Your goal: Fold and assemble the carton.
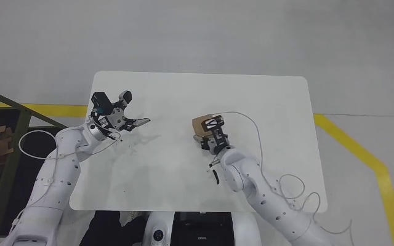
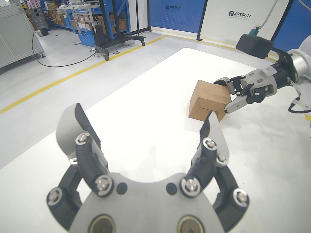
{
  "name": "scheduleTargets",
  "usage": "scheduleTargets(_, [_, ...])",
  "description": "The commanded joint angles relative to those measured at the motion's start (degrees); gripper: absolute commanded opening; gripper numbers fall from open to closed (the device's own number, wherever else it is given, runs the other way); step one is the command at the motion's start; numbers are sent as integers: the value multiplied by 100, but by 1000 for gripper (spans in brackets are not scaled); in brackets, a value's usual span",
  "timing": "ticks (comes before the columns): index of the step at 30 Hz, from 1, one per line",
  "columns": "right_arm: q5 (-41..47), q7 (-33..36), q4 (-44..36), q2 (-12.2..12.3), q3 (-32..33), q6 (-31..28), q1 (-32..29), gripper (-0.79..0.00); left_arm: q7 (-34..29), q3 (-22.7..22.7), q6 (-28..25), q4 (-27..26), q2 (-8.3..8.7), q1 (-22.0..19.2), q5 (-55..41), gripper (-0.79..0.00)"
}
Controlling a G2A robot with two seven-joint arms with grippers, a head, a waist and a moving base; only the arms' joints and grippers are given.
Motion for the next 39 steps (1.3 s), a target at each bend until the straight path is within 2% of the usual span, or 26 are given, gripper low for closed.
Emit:
scheduleTargets(1, [-23,-5,-21,-4,33,-26,-19,-416,0,0,0,0,0,0,0,0])
scheduleTargets(11, [479,-96,-639,73,592,-609,-422,-422,0,0,0,0,0,0,0,0])
scheduleTargets(27, [2268,-589,-2675,430,2560,-2982,-1816,-403,0,0,0,0,0,0,0,0])
scheduleTargets(35, [2995,-753,-3567,505,3209,-3573,-2040,-400,0,0,0,0,0,0,0,0])
scheduleTargets(39, [3088,-923,-3966,536,3510,-3817,-2197,-397,0,0,0,0,0,0,0,0])
